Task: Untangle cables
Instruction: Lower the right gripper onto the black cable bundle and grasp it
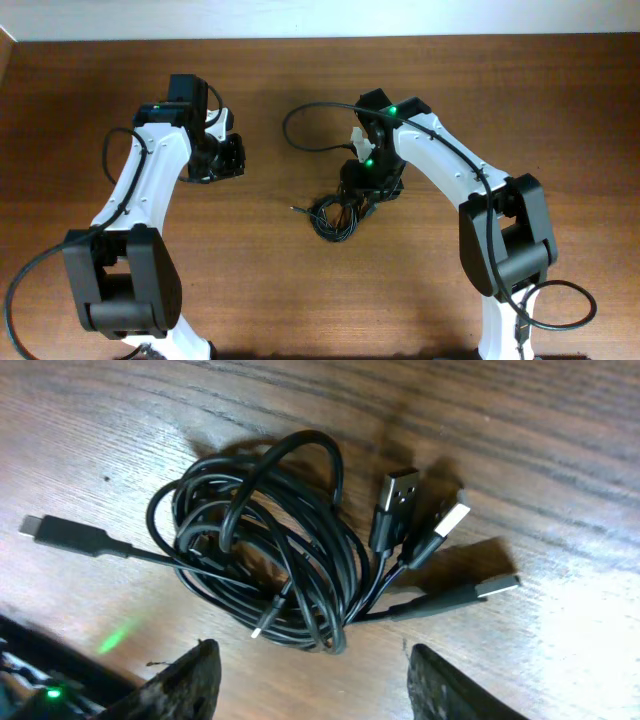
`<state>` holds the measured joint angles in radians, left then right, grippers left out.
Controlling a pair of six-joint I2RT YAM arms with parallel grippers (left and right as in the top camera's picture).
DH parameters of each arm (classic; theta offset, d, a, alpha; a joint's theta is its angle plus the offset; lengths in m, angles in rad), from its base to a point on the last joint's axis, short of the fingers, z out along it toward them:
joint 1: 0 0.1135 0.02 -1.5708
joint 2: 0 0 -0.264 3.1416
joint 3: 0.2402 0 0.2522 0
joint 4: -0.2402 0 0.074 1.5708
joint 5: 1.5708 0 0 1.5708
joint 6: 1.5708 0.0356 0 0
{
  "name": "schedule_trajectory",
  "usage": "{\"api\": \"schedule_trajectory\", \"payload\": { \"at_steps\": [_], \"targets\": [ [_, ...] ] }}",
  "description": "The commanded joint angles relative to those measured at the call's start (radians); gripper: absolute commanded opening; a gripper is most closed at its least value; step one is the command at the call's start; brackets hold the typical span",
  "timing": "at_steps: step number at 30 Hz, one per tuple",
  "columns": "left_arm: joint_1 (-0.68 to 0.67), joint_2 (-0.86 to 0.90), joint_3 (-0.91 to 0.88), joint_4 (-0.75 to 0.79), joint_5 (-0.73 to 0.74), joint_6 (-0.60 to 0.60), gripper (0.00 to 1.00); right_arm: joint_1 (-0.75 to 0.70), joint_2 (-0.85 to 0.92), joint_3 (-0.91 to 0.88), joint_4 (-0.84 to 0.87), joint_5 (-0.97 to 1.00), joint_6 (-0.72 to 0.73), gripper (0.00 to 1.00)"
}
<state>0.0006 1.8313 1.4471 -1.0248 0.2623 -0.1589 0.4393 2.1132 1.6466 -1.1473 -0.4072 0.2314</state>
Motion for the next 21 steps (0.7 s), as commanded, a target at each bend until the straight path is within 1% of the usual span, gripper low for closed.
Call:
{"api": "schedule_trajectory", "payload": {
  "at_steps": [1,2,4,5,6,7,9,10,13,14,15,16,17,18,19,21],
  "targets": [
    [0.002,0.019,-0.008,0.008,0.022,-0.008,0.12,0.041,0.003,-0.013,0.011,0.024,-0.146,0.63],
    [0.002,0.020,-0.008,0.008,0.022,-0.008,0.12,0.055,0.003,-0.020,0.022,0.031,-0.210,0.64],
    [0.002,0.020,-0.008,0.014,0.022,-0.008,0.13,0.080,0.004,-0.024,0.072,0.124,-0.261,0.64],
    [0.002,0.020,-0.008,0.014,0.022,-0.008,0.14,0.092,0.004,-0.030,0.124,0.200,-0.285,0.64],
    [0.002,0.020,-0.008,0.014,0.022,-0.008,0.14,0.101,0.004,-0.039,0.177,0.225,-0.323,0.66],
    [0.002,0.020,-0.008,0.014,0.022,-0.008,0.14,0.106,0.004,-0.051,0.237,0.225,-0.371,0.66],
    [0.002,0.020,-0.008,0.014,0.022,-0.008,0.14,0.107,0.004,-0.071,0.292,0.225,-0.429,0.66],
    [0.002,0.020,-0.008,0.014,0.022,-0.008,0.14,0.107,0.004,-0.083,0.304,0.225,-0.459,0.67],
    [0.002,0.020,-0.008,0.014,0.019,-0.008,0.15,0.107,0.004,-0.118,0.298,0.225,-0.490,0.67],
    [0.002,0.020,-0.008,0.014,0.019,-0.008,0.15,0.106,0.004,-0.129,0.298,0.226,-0.490,0.56],
    [0.002,0.020,-0.008,0.014,0.018,-0.008,0.15,0.102,0.004,-0.136,0.298,0.239,-0.489,0.27],
    [0.002,0.020,-0.008,0.014,0.019,-0.008,0.16,0.099,0.004,-0.138,0.296,0.262,-0.485,0.17],
    [0.002,0.020,-0.008,0.014,0.019,-0.008,0.16,0.096,0.004,-0.138,0.295,0.262,-0.484,0.16],
    [0.002,0.020,-0.008,0.014,0.019,-0.008,0.16,0.093,0.004,-0.138,0.296,0.262,-0.474,0.19],
    [0.002,0.020,-0.008,0.014,0.019,-0.008,0.16,0.091,0.004,-0.138,0.296,0.262,-0.474,0.28],
    [0.002,0.020,-0.008,0.014,0.019,-0.008,0.16,0.090,0.004,-0.138,0.300,0.262,-0.474,0.37]
  ]
}}
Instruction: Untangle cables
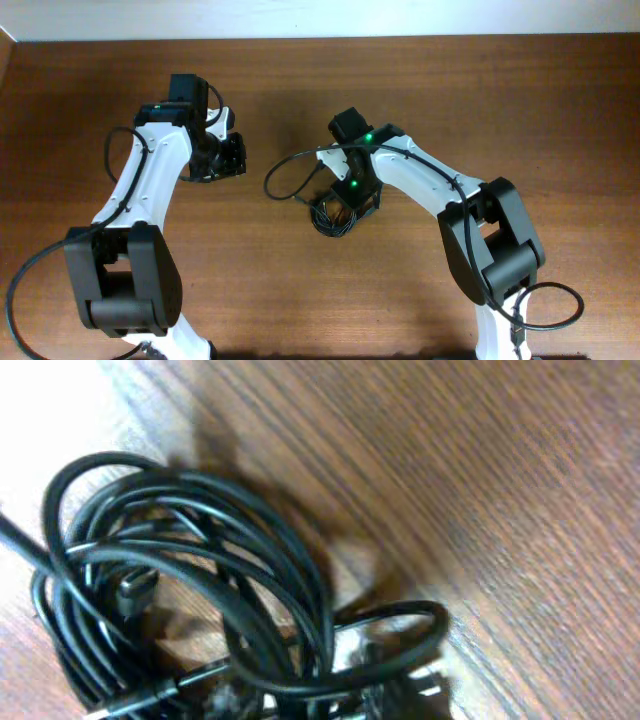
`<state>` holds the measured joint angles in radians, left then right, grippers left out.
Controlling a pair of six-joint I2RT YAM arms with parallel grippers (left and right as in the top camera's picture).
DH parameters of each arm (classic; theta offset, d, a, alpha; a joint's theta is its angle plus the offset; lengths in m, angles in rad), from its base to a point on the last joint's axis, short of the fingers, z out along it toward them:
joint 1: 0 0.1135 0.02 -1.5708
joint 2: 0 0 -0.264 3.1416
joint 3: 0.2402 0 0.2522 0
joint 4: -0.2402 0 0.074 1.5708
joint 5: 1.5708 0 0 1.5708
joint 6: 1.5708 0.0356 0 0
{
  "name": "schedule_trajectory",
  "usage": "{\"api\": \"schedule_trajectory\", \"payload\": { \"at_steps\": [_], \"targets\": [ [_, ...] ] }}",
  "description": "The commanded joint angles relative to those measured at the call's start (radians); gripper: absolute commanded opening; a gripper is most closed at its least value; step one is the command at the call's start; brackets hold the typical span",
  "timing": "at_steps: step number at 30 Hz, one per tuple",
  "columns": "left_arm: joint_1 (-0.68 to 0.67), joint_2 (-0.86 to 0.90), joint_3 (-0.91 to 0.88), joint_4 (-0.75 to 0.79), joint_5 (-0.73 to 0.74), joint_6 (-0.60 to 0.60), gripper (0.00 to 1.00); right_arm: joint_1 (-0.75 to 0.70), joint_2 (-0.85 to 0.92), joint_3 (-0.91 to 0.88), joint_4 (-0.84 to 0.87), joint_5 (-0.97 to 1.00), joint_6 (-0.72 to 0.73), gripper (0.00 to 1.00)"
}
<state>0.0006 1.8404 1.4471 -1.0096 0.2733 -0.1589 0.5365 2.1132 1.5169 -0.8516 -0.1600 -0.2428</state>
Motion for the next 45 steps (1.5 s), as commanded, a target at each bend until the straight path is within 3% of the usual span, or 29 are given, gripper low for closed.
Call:
{"api": "schedule_trajectory", "payload": {
  "at_steps": [1,3,5,8,14,17,18,19,21,22,26,28,29,30,32,36,42,45],
  "targets": [
    [0.002,0.011,-0.008,-0.001,0.008,-0.008,0.16,-0.007,0.004,-0.008,0.007,0.014,0.005,0.37],
    [0.002,0.011,-0.008,-0.001,0.008,-0.008,0.16,-0.008,-0.007,0.026,-0.018,0.009,0.050,0.50],
    [0.002,0.011,-0.008,0.002,0.008,-0.008,0.16,-0.006,-0.033,0.098,-0.081,0.003,0.045,0.56],
    [0.002,0.011,-0.008,0.006,0.008,-0.008,0.17,-0.006,-0.044,0.166,-0.120,-0.020,-0.043,0.69],
    [0.003,0.011,-0.008,0.006,0.007,-0.008,0.18,0.016,-0.029,0.098,-0.072,-0.032,-0.265,0.69],
    [0.002,0.011,-0.008,0.006,0.007,-0.008,0.18,0.032,-0.027,0.022,0.043,-0.030,-0.304,0.69],
    [0.002,0.011,-0.008,0.006,0.008,-0.008,0.19,0.032,-0.027,-0.005,0.093,-0.029,-0.303,0.56],
    [0.002,0.011,-0.008,0.006,0.008,-0.008,0.19,0.031,-0.027,-0.032,0.147,-0.029,-0.303,0.34],
    [0.002,0.011,-0.008,0.006,0.008,-0.008,0.19,0.031,-0.027,-0.040,0.172,-0.029,-0.267,0.09],
    [0.002,0.011,-0.008,0.006,0.008,-0.008,0.19,0.030,-0.027,-0.040,0.178,-0.030,-0.235,0.05],
    [0.002,0.011,-0.008,0.006,0.008,-0.008,0.19,-0.006,-0.027,-0.040,0.214,-0.030,0.150,0.04],
    [0.002,0.011,-0.008,0.006,0.008,-0.008,0.19,-0.014,-0.032,-0.027,0.204,-0.031,0.177,0.04],
    [0.003,0.011,-0.008,0.007,0.008,-0.008,0.19,-0.014,-0.038,0.000,0.177,-0.042,0.177,0.10],
    [0.003,0.011,-0.008,0.011,0.008,-0.008,0.19,-0.014,-0.044,0.035,0.143,-0.077,0.177,0.30],
    [0.008,0.011,-0.008,0.014,0.008,-0.008,0.19,-0.013,-0.047,0.134,0.045,-0.171,0.177,0.46],
    [0.047,0.011,-0.008,0.014,0.009,-0.013,0.19,0.004,-0.046,0.185,-0.019,-0.307,0.177,0.47],
    [0.104,0.011,-0.008,0.013,0.012,-0.031,0.20,0.100,-0.023,0.175,-0.037,-0.156,0.168,0.50],
    [0.109,0.011,-0.008,0.014,0.011,-0.031,0.23,0.114,-0.023,0.170,-0.113,-0.144,0.047,0.53]
  ]
}}
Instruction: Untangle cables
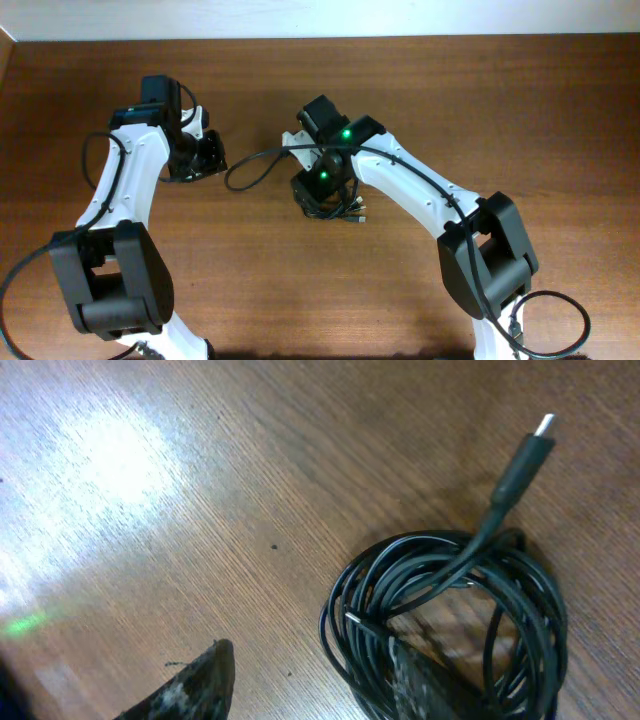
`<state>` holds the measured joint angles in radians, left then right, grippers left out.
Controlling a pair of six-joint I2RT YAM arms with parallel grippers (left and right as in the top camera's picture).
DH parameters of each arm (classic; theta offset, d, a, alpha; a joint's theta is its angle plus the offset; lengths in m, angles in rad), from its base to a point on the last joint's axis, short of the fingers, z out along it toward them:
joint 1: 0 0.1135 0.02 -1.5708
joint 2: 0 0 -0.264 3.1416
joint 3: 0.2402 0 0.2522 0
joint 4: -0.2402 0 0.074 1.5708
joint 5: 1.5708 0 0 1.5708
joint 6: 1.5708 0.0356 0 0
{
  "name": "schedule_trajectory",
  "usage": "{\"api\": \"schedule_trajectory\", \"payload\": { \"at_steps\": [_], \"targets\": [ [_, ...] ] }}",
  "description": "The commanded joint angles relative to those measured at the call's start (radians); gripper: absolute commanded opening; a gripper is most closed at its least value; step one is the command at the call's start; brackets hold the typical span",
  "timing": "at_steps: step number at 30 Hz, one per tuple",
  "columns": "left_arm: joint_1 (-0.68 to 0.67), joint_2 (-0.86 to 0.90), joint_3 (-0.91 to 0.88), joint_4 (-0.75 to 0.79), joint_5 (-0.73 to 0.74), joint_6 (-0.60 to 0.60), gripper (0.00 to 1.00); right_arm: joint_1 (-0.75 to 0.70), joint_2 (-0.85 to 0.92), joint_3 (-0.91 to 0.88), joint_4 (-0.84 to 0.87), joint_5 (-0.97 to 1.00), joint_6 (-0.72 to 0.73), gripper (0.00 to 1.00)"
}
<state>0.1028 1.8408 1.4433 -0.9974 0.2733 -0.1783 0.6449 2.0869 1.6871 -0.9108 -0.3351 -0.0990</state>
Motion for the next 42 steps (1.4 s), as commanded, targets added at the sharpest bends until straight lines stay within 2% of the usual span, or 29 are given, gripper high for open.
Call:
{"api": "schedule_trajectory", "payload": {
  "at_steps": [1,4,6,8,9,10,13,14,15,16,19,21,24,27,29,31,33,36,40,41,42],
  "targets": [
    [0.007,0.011,-0.005,0.002,0.011,-0.011,0.24,0.006,0.003,0.000,-0.082,0.034,-0.136,0.53],
    [0.007,0.011,-0.005,0.001,0.011,-0.011,0.25,0.004,0.003,-0.032,-0.111,0.095,-0.238,0.53],
    [0.007,0.011,-0.005,0.001,0.011,-0.011,0.25,0.004,0.003,-0.100,-0.060,0.104,-0.325,0.53],
    [0.007,0.011,-0.005,0.001,0.012,-0.011,0.25,0.004,0.003,-0.155,0.011,0.104,-0.339,0.51],
    [0.007,0.011,-0.005,0.001,0.011,-0.011,0.25,0.004,0.003,-0.193,0.060,0.104,-0.339,0.42],
    [0.007,0.011,-0.005,0.001,0.012,-0.011,0.25,0.004,0.003,-0.217,0.089,0.104,-0.339,0.40],
    [0.007,0.011,-0.005,0.001,0.011,-0.011,0.25,0.004,0.003,-0.277,0.157,0.101,-0.339,0.40],
    [0.007,0.011,-0.005,0.001,0.012,-0.011,0.25,0.004,0.003,-0.277,0.157,0.101,-0.339,0.37],
    [0.007,0.011,-0.005,0.001,0.012,-0.011,0.25,0.004,0.003,-0.277,0.158,0.100,-0.339,0.23],
    [0.007,0.011,-0.005,0.001,0.012,-0.011,0.25,0.004,0.003,-0.277,0.157,0.101,-0.339,0.15],
    [0.007,0.011,-0.005,0.001,0.013,-0.011,0.24,0.004,0.003,-0.276,0.156,0.101,-0.338,0.11],
    [0.007,0.011,-0.005,0.001,0.036,-0.011,0.24,0.003,0.001,-0.263,0.147,0.099,-0.284,0.04],
    [0.008,0.011,-0.005,0.001,0.078,0.003,0.22,-0.004,-0.010,-0.177,0.075,-0.129,-0.263,0.04],
    [0.029,0.011,-0.005,0.001,0.396,0.201,0.24,-0.053,-0.011,-0.051,-0.039,-0.482,-0.221,0.04],
    [0.043,0.011,-0.005,-0.005,0.612,0.307,0.28,-0.119,-0.011,-0.033,-0.039,-0.728,-0.068,0.04],
    [0.047,0.011,-0.005,-0.013,0.711,0.380,0.31,-0.179,-0.011,-0.034,-0.043,-0.850,0.027,0.04],
    [0.046,0.011,-0.005,-0.014,0.787,0.444,0.33,-0.237,-0.010,-0.034,-0.048,-0.993,0.041,0.04],
    [0.046,0.011,-0.005,-0.010,0.798,0.472,0.35,-0.273,-0.010,-0.036,-0.061,-1.040,0.039,0.04],
    [0.046,0.011,-0.005,-0.010,0.740,0.467,0.38,-0.243,-0.005,-0.055,-0.056,-1.067,0.025,0.04],
    [0.046,0.011,-0.005,-0.010,0.742,0.455,0.43,-0.237,-0.005,-0.055,-0.039,-1.113,0.025,0.04],
    [0.046,0.011,-0.005,-0.010,0.765,0.456,0.59,-0.233,-0.005,-0.055,-0.019,-1.157,0.025,0.04]
  ]
}}
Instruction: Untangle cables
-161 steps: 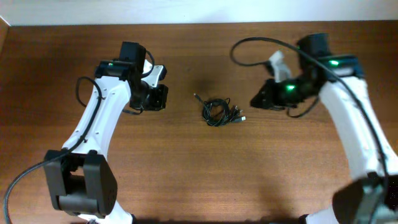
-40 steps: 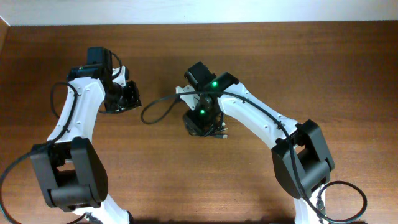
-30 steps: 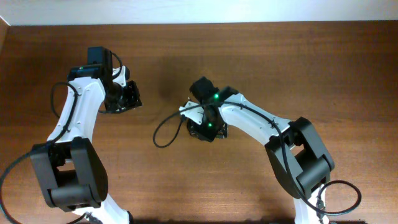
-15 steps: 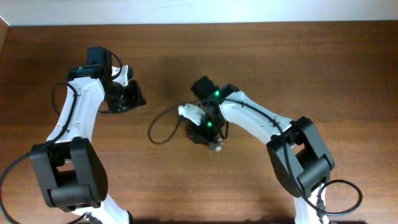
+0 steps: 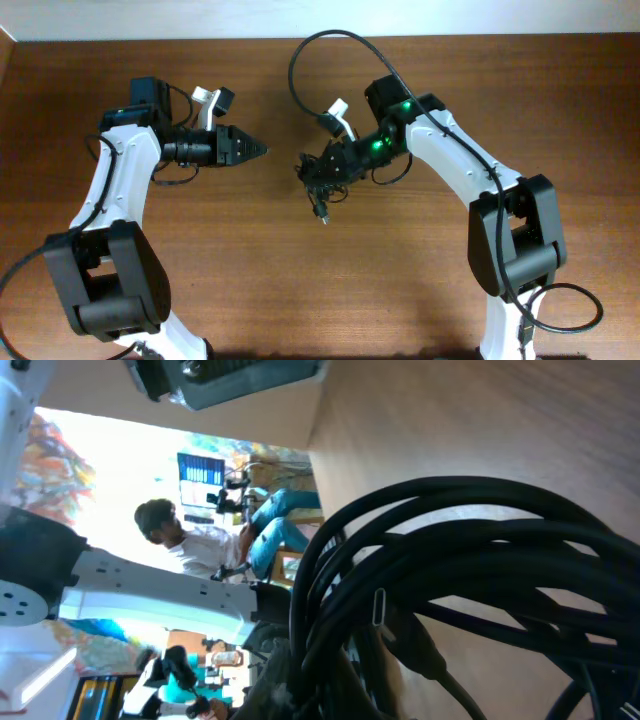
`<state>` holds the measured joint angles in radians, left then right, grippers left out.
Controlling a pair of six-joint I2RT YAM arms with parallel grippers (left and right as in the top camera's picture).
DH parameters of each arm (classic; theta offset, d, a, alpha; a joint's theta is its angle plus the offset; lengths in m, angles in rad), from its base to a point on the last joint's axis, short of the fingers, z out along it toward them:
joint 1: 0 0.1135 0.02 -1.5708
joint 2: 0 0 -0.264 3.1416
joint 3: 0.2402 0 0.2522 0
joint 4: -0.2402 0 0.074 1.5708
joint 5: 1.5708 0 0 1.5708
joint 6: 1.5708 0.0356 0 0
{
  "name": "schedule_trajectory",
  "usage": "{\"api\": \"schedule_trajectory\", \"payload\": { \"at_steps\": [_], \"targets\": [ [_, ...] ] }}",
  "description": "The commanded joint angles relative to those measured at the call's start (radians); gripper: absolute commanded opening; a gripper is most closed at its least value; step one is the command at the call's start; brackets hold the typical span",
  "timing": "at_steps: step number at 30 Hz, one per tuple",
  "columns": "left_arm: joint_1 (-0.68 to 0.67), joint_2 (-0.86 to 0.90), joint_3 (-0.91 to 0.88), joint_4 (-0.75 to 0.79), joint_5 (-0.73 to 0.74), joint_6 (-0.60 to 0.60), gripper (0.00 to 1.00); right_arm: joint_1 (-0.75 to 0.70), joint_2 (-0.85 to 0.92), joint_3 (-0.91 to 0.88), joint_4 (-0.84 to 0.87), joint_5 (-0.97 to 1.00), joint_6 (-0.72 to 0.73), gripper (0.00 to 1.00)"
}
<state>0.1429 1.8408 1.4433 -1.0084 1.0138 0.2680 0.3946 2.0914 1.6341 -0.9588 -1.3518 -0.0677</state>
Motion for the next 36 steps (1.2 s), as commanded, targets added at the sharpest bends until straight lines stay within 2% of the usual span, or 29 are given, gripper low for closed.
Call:
{"api": "schedule_trajectory", "payload": {
  "at_steps": [1,2,4,6,8,12,16,17,19,24,27,29,34,36],
  "targets": [
    [0.006,0.011,-0.005,0.002,0.085,0.010,0.75,0.019,-0.009,-0.002,0.040,-0.166,-0.007,0.04],
    [0.006,0.011,-0.005,0.002,0.183,0.010,0.82,0.023,-0.009,-0.002,0.043,-0.171,-0.018,0.04],
    [0.006,0.011,-0.005,0.002,0.274,-0.022,0.80,0.031,-0.009,-0.002,0.043,-0.188,-0.069,0.04],
    [0.000,0.011,-0.005,0.001,0.274,-0.159,0.73,0.037,-0.009,-0.002,0.042,-0.201,-0.140,0.04],
    [-0.014,0.011,-0.005,0.002,0.274,-0.259,0.71,0.038,-0.009,-0.002,0.044,-0.201,-0.191,0.04],
    [-0.061,0.011,-0.005,0.034,0.271,-0.278,0.70,0.038,-0.009,-0.002,0.058,-0.200,-0.192,0.04],
    [-0.100,0.011,-0.005,0.089,0.098,-0.496,0.66,0.063,-0.009,-0.001,0.058,-0.201,-0.282,0.04],
    [-0.104,0.011,-0.005,0.100,0.046,-0.595,0.67,0.069,-0.009,-0.002,0.058,-0.201,-0.296,0.04],
    [-0.104,0.011,-0.005,0.108,0.035,-0.676,0.61,0.071,-0.009,-0.001,0.059,-0.200,-0.322,0.04],
    [-0.107,0.011,-0.005,0.024,0.047,-0.702,0.62,0.068,-0.009,-0.001,0.066,-0.172,-0.370,0.04],
    [-0.107,0.011,-0.005,-0.051,0.048,-0.702,0.72,0.068,-0.009,-0.002,0.066,-0.147,-0.370,0.04],
    [-0.108,0.011,-0.005,-0.068,0.067,-0.701,0.72,0.068,-0.009,-0.002,0.066,-0.135,-0.370,0.04],
    [-0.108,0.011,-0.005,-0.065,0.062,-0.702,0.58,0.070,-0.009,-0.002,0.066,-0.137,-0.370,0.04],
    [-0.108,0.011,-0.005,-0.058,0.062,-0.701,0.56,0.070,-0.009,-0.002,0.066,-0.140,-0.370,0.04]
  ]
}}
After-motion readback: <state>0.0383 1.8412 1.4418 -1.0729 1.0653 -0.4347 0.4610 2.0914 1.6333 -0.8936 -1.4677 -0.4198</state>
